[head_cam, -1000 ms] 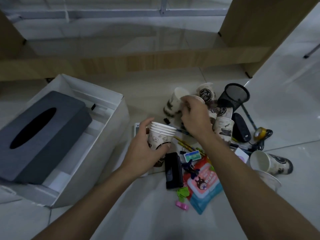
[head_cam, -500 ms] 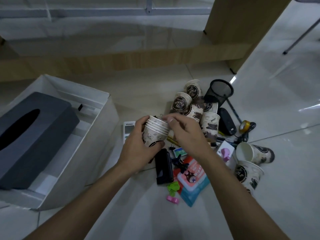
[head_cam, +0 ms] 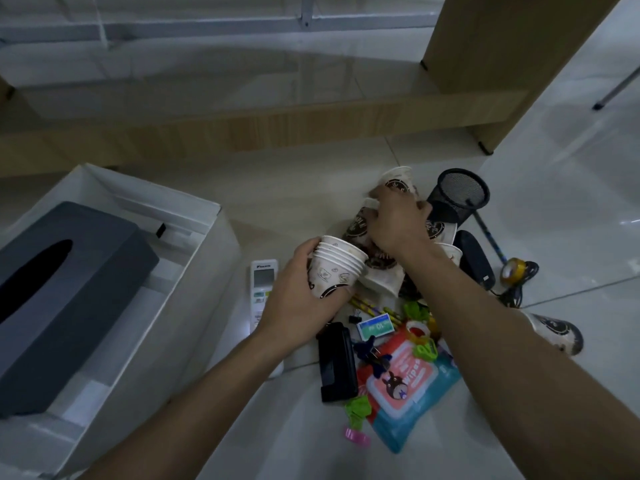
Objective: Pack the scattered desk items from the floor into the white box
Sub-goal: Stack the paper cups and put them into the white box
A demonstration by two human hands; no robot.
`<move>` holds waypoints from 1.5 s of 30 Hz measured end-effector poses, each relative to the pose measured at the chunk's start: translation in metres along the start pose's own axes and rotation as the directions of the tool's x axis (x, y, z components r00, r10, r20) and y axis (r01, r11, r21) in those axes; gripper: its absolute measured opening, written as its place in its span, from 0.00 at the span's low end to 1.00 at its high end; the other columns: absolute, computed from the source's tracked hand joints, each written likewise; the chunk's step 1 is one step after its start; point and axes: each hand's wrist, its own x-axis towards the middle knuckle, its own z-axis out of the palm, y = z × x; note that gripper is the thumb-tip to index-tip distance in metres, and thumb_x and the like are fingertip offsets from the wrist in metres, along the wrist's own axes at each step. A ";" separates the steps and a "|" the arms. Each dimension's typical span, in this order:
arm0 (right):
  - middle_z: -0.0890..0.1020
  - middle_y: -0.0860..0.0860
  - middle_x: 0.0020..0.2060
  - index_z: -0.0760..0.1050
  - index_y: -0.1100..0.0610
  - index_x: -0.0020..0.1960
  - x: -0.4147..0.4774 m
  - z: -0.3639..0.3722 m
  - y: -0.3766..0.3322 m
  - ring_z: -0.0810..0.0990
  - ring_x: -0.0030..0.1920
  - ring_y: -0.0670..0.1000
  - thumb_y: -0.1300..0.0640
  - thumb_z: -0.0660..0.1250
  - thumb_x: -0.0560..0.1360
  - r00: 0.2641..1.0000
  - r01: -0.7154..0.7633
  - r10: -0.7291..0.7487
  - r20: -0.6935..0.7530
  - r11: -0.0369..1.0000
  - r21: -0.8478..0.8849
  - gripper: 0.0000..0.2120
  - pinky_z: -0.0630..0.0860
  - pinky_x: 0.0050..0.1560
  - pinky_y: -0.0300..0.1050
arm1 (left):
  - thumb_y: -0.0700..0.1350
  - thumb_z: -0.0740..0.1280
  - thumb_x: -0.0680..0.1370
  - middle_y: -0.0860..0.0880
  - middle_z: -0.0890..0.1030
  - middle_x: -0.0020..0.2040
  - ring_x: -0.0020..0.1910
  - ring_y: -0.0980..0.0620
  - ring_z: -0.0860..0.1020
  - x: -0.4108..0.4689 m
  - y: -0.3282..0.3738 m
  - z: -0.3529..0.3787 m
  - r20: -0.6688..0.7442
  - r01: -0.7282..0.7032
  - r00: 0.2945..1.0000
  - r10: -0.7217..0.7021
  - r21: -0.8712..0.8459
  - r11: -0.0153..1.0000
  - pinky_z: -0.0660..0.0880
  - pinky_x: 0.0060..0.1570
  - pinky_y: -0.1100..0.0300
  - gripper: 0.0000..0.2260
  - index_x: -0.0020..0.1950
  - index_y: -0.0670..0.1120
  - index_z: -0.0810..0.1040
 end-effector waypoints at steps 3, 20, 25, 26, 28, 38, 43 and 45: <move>0.84 0.53 0.58 0.80 0.56 0.62 -0.011 -0.007 -0.005 0.80 0.60 0.54 0.60 0.63 0.81 0.990 0.030 0.034 -0.138 0.901 0.434 0.13 0.72 0.67 0.55 | 0.45 0.76 0.71 0.60 0.79 0.58 0.51 0.65 0.79 0.000 -0.002 0.001 -0.026 0.015 1.000 -0.016 -0.012 1.000 0.77 0.50 0.66 0.32 0.71 0.57 0.65; 0.83 0.51 0.54 0.79 0.57 0.61 -0.034 -0.026 -0.008 0.81 0.54 0.49 0.55 0.68 0.78 0.976 0.120 -0.002 -0.218 0.839 0.530 0.12 0.78 0.58 0.47 | 0.50 0.76 0.71 0.66 0.75 0.52 0.45 0.75 0.76 0.019 0.013 0.008 -0.048 0.002 0.999 -0.002 0.015 1.000 0.73 0.40 0.76 0.34 0.73 0.58 0.64; 0.65 0.59 0.73 0.62 0.56 0.76 0.031 -0.022 0.010 0.66 0.71 0.61 0.57 0.66 0.77 1.000 0.023 -0.023 0.013 1.000 -0.013 0.29 0.69 0.67 0.59 | 0.56 0.74 0.71 0.59 0.77 0.59 0.50 0.63 0.78 0.046 0.015 0.013 -0.045 -0.011 0.999 0.016 0.095 0.995 0.75 0.48 0.63 0.36 0.75 0.62 0.61; 0.62 0.58 0.76 0.59 0.55 0.77 0.042 -0.020 0.011 0.62 0.74 0.62 0.57 0.66 0.77 0.999 0.024 -0.022 0.036 0.997 -0.077 0.30 0.66 0.69 0.60 | 0.56 0.74 0.71 0.58 0.77 0.59 0.51 0.61 0.78 0.050 0.016 0.014 -0.040 -0.011 0.999 0.015 0.099 0.995 0.75 0.49 0.62 0.36 0.75 0.62 0.61; 0.57 0.56 0.78 0.58 0.55 0.78 0.060 -0.012 0.014 0.55 0.77 0.61 0.57 0.64 0.78 0.997 0.014 -0.002 0.080 0.988 -0.156 0.30 0.63 0.71 0.63 | 0.54 0.74 0.72 0.62 0.77 0.57 0.49 0.68 0.78 0.055 0.015 0.016 -0.023 -0.013 1.000 0.015 0.086 0.996 0.73 0.45 0.71 0.35 0.75 0.61 0.62; 0.78 0.54 0.59 0.75 0.56 0.57 0.054 0.001 0.020 0.75 0.61 0.59 0.60 0.63 0.81 0.987 0.113 -0.112 -0.115 0.994 0.005 0.06 0.72 0.59 0.59 | 0.41 0.74 0.74 0.66 0.73 0.52 0.42 0.79 0.74 0.050 0.009 0.012 -0.014 0.029 0.999 -0.030 -0.045 0.999 0.70 0.36 0.79 0.34 0.76 0.54 0.62; 0.82 0.51 0.52 0.77 0.54 0.54 0.025 -0.031 -0.002 0.80 0.53 0.49 0.58 0.64 0.81 0.933 0.212 -0.005 -0.361 0.816 0.537 0.04 0.78 0.52 0.40 | 0.40 0.76 0.72 0.65 0.75 0.49 0.39 0.74 0.77 0.044 0.012 0.009 -0.050 0.025 0.998 -0.027 -0.050 0.998 0.74 0.32 0.75 0.36 0.74 0.56 0.63; 0.82 0.48 0.49 0.77 0.54 0.54 -0.001 -0.044 -0.011 0.80 0.50 0.45 0.59 0.64 0.81 0.939 0.207 0.085 -0.333 0.633 0.746 0.04 0.74 0.48 0.30 | 0.40 0.77 0.71 0.65 0.75 0.50 0.41 0.73 0.78 0.038 0.011 0.005 -0.061 -0.020 0.998 0.019 -0.019 1.000 0.74 0.35 0.74 0.36 0.72 0.56 0.63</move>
